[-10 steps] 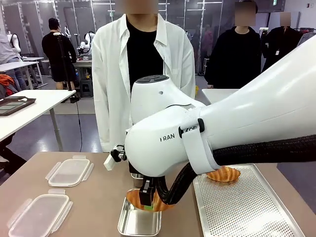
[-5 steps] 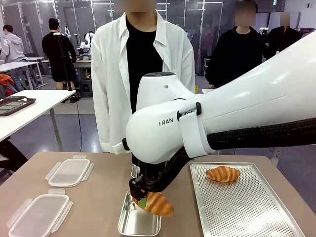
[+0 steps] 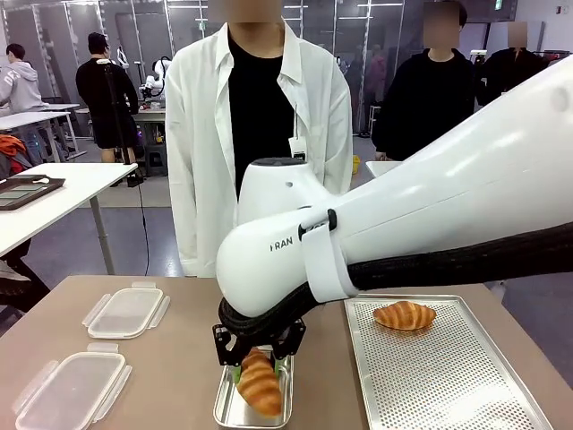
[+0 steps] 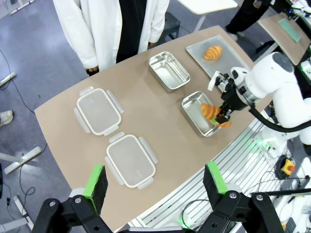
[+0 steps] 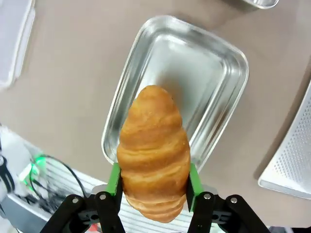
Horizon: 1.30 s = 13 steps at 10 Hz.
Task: Place the bread into the airtight container.
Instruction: Pick up a Butter Roll and place it into an empty Airtight Container.
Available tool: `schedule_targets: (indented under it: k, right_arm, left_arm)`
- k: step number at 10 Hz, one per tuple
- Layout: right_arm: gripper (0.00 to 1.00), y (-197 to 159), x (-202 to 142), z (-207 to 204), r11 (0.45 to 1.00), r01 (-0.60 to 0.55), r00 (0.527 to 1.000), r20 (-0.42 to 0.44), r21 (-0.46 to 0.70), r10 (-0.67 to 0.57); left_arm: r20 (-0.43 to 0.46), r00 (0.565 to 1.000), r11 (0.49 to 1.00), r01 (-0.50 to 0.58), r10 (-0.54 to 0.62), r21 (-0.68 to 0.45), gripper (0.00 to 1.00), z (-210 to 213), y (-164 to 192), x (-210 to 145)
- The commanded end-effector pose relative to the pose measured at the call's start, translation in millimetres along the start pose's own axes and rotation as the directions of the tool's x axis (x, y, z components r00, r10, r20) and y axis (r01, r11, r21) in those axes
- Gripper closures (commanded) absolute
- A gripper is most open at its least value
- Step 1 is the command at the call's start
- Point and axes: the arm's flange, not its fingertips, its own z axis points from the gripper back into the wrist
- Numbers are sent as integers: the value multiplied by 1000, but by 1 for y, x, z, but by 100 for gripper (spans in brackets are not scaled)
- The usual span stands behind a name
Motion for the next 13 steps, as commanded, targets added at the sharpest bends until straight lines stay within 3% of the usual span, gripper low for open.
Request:
schedule_targets:
  k: [1,4,6,7,8,13]
  right_arm:
    - [38,9,10,-17,994,107,992,63,-5,-107]
    - [38,-1,23,-53,990,140,985,106,-18,-137]
    - [38,0,33,-69,987,150,986,87,-54,-145]
    - [24,0,30,-59,988,145,984,111,-46,-139]
    - [0,1,27,-54,988,145,985,108,-58,-138]
    - [0,-1,25,-43,986,150,983,118,-79,-140]
  left_arm:
    - [-2,1000,1000,20,-20,-14,0,1,-1,-1]
    - [-2,1000,1000,20,-20,-14,0,1,-1,-1]
    - [-2,1000,1000,20,-20,-14,0,1,-1,-1]
    - [-2,1000,1000,20,-20,-14,0,1,-1,-1]
    - [-2,1000,1000,20,-20,-14,0,1,-1,-1]
    - [-2,1000,1000,20,-20,-14,0,1,-1,-1]
